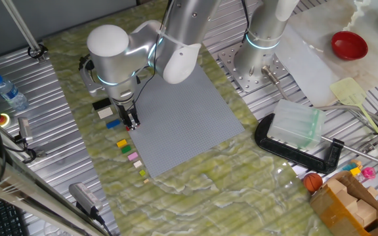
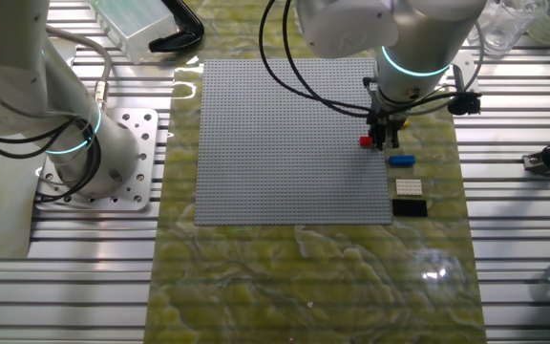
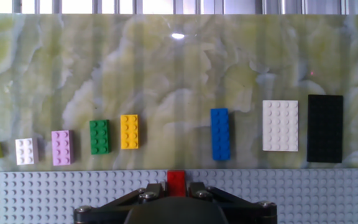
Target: Build with small Lego blocks
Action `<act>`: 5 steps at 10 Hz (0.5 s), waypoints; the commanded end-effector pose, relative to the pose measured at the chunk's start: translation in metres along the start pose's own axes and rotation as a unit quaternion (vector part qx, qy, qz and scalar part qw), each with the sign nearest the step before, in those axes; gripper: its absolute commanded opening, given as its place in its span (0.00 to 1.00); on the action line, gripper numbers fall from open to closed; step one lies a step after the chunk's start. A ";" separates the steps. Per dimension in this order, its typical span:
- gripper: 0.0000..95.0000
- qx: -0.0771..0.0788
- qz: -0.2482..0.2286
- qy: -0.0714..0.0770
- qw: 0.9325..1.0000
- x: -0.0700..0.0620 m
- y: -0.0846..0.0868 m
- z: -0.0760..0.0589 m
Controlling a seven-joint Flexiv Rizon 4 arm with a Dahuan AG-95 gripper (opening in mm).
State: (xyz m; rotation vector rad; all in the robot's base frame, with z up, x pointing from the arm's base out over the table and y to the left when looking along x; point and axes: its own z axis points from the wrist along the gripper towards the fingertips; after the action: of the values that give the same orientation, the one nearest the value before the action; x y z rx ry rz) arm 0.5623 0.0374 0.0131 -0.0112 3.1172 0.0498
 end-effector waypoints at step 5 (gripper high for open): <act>0.00 -0.001 0.002 0.003 1.000 0.000 0.000 0.002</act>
State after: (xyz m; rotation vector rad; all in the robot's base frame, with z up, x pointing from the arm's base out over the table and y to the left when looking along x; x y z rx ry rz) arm 0.5627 0.0374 0.0126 -0.0038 3.1219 0.0534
